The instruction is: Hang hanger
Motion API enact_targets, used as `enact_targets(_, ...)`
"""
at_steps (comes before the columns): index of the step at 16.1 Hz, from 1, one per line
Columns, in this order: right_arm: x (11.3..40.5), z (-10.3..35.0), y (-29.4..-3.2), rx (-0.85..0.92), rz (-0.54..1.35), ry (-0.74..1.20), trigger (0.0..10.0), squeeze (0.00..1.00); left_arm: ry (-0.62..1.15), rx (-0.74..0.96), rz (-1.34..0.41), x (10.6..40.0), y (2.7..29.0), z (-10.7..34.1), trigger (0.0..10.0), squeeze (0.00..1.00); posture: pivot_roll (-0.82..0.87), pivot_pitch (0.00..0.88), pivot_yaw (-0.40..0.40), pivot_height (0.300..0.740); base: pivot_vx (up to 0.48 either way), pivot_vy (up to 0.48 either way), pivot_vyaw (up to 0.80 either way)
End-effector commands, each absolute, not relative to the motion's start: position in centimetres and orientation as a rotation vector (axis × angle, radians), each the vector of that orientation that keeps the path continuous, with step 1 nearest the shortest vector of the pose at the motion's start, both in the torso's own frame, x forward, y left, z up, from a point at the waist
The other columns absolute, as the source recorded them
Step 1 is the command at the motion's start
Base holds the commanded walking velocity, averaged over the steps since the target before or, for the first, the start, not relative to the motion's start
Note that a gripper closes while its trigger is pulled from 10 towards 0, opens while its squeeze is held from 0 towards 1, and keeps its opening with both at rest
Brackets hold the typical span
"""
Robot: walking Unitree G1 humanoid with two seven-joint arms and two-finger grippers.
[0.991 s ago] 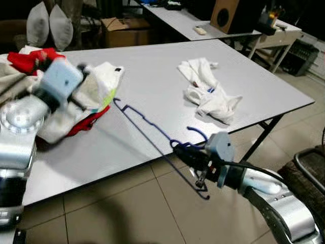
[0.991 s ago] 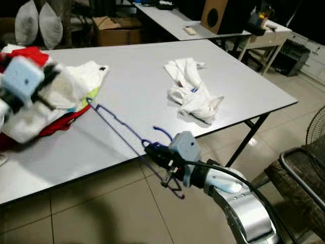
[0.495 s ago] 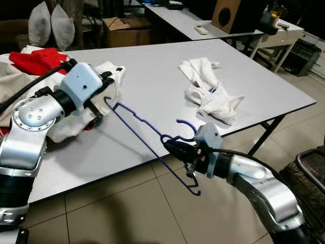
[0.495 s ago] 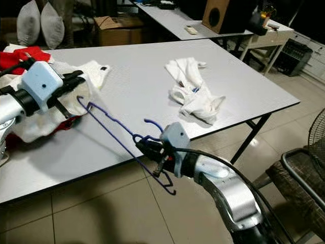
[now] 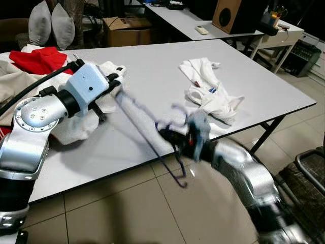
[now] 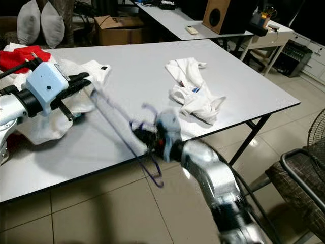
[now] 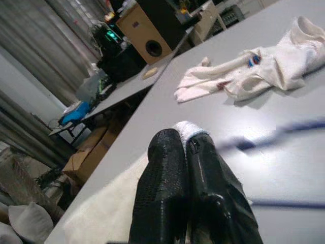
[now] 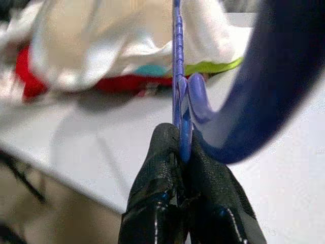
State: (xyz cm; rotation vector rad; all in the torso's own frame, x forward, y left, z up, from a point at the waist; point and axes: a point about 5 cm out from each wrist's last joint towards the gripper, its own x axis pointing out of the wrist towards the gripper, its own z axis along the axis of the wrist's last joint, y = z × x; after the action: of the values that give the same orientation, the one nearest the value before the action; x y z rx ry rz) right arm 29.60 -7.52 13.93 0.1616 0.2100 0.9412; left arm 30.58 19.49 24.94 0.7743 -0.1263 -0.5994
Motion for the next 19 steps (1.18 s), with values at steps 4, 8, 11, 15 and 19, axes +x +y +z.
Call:
enact_targets(4,30.7,13.4,-7.5,0.406,0.918,0.288,10.0,0.0,-0.105,0.782,-0.643,30.7,18.2,24.3,1.3,0.0,-0.07,0.0,-0.1,0.74,0.0,0.0,0.0)
enact_targets(8,31.9,13.0,-6.1,0.588,0.931,0.356,10.0,0.0,-0.031,0.71,-0.623,31.9,17.1,21.6,10.0,0.0,-0.07,0.0,-0.1,0.74,0.0,0.0,0.0)
enact_targets(11,32.5,13.2,-6.1,0.643,0.924,0.35,10.0,0.0,0.069,0.769,-0.608,31.1,18.5,19.3,10.0,1.0,-0.07,0.0,-0.102,0.74,0.0,0.0,0.0)
enact_targets(15,32.9,13.0,-6.1,0.665,0.905,0.351,10.0,0.0,0.153,0.818,-0.604,30.0,19.4,17.4,10.0,0.0,-0.07,0.0,-0.104,0.74,0.0,0.0,0.0)
enact_targets(19,33.1,13.0,-6.1,0.667,0.901,0.344,10.0,0.0,0.184,0.935,-0.516,29.8,20.6,16.6,10.0,0.0,-0.07,0.0,-0.1,0.74,0.0,0.0,0.0)
